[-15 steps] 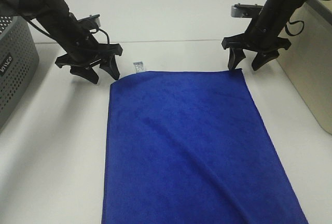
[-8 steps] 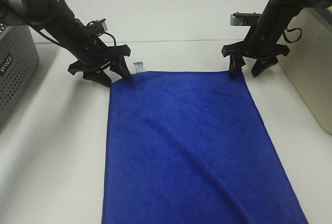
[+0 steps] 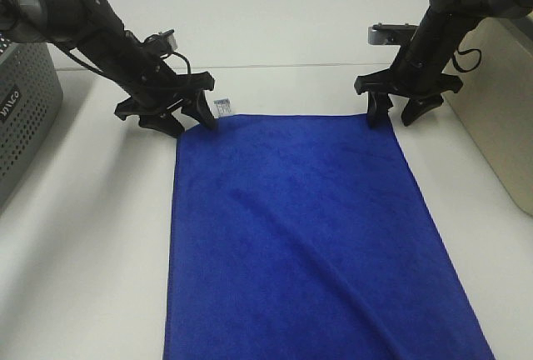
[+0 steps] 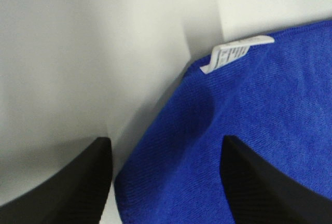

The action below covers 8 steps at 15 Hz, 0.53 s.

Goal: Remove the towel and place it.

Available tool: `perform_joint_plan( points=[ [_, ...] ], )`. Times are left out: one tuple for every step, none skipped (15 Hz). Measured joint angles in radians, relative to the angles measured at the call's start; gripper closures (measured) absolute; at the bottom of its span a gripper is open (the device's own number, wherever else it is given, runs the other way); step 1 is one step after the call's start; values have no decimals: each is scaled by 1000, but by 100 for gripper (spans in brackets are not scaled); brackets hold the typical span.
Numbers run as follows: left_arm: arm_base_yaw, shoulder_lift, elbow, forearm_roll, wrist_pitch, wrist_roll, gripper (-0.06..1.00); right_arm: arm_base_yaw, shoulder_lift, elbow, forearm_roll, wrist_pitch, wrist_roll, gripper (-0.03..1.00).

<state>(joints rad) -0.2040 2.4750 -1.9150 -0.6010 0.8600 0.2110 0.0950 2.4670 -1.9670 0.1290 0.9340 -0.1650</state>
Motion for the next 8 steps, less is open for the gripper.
perform_joint_plan(
  points=[
    [0, 0, 0, 0, 0, 4, 38, 1, 1, 0, 0, -7, 0, 33],
    [0, 0, 0, 0, 0, 7, 37, 10, 2, 0, -2, -12, 0, 34],
    [0, 0, 0, -1, 0, 9, 37, 20, 5, -1, -3, -18, 0, 35],
    [0, 0, 0, -4, 0, 13, 37, 32, 8, -5, -4, -21, 0, 36],
    [0, 1, 0, -6, 0, 17, 37, 40, 11, -8, -4, -27, 0, 39],
    [0, 1, 0, -9, 0, 22, 37, 44, 13, -8, -2, -32, 0, 42],
    [0, 2, 0, -12, 0, 23, 38, 45, 13, -8, 0, -33, 0, 45],
    [0, 2, 0, -12, 0, 23, 42, 45, 13, -8, 0, -34, 3, 49]
  ],
)
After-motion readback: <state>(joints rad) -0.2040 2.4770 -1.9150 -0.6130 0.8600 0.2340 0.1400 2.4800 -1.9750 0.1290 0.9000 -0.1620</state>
